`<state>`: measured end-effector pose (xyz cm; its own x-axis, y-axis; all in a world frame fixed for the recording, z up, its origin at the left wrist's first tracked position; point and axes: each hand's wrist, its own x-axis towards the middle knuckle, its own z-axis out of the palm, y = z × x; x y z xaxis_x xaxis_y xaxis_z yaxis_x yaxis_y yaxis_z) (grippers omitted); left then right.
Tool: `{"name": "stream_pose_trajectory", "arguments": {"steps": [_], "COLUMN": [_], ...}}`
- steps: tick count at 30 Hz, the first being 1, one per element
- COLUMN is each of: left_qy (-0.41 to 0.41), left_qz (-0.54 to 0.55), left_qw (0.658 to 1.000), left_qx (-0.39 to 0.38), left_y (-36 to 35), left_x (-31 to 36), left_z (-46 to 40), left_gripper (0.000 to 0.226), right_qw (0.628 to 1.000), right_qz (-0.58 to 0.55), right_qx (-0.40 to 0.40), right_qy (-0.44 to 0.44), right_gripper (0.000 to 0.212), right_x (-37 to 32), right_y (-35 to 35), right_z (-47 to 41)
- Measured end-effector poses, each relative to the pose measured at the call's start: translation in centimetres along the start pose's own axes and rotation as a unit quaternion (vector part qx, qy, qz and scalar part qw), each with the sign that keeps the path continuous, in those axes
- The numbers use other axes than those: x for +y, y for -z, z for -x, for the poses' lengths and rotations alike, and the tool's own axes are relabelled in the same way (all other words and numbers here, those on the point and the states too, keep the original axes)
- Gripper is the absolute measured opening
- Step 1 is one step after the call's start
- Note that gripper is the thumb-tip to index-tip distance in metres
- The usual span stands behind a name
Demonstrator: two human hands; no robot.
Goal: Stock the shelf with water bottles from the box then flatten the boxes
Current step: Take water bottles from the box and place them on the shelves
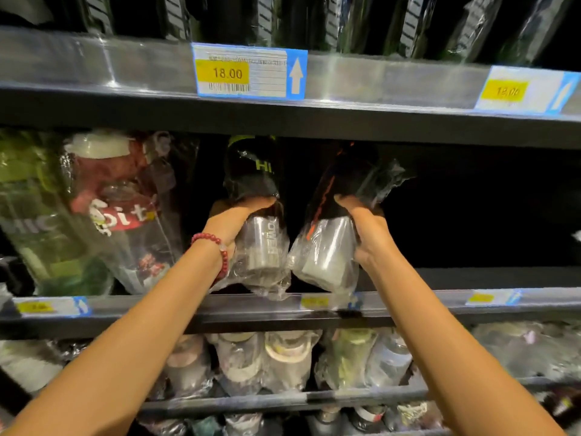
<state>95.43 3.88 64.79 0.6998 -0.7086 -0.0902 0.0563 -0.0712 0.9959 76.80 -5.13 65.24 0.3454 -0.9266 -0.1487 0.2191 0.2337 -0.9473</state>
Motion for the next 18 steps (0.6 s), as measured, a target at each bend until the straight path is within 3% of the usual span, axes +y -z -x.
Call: {"name": "stream_pose_trajectory", "arguments": {"steps": [2,4,8,11,16,18], "left_qy": [-0.028,-0.05,-0.105,-0.118,-0.153,-0.142], "left_qz": [0.003,-0.001,-0.02,0.002,0.06,0.058], "left_qw": [0.999,0.999,0.994,0.993,0.986,0.988], "left_qx": [-0.022,0.02,0.032,0.021,-0.008,-0.025], "left_y": [0.2,-0.7,-0.3,0.3,1.1,1.7], "left_x": [-0.1,0.4,-1.4,-1.8,-2.8,-3.3], "left_z": [-0.8,0.6,1.4,1.7,2.4,2.5], "left_gripper": [0.081,0.054,0.071,0.069,0.084,0.096], "right_qw": [0.999,0.996,0.985,0.967,0.971,0.967], "right_qz": [-0.013,-0.011,0.029,0.09,0.144,0.167], "right_qx": [0.024,0.035,0.04,0.037,0.009,0.008], "right_qy": [0.033,0.076,0.166,0.235,0.192,0.193], "right_gripper": [0.064,0.062,0.058,0.063,0.085,0.078], "right_x": [0.4,0.9,1.8,2.0,3.8,4.4], "right_y": [-0.2,-0.3,-0.9,-1.4,-1.5,-1.2], "right_z": [-0.7,-0.8,-0.9,-1.3,-1.3,-1.2]}}
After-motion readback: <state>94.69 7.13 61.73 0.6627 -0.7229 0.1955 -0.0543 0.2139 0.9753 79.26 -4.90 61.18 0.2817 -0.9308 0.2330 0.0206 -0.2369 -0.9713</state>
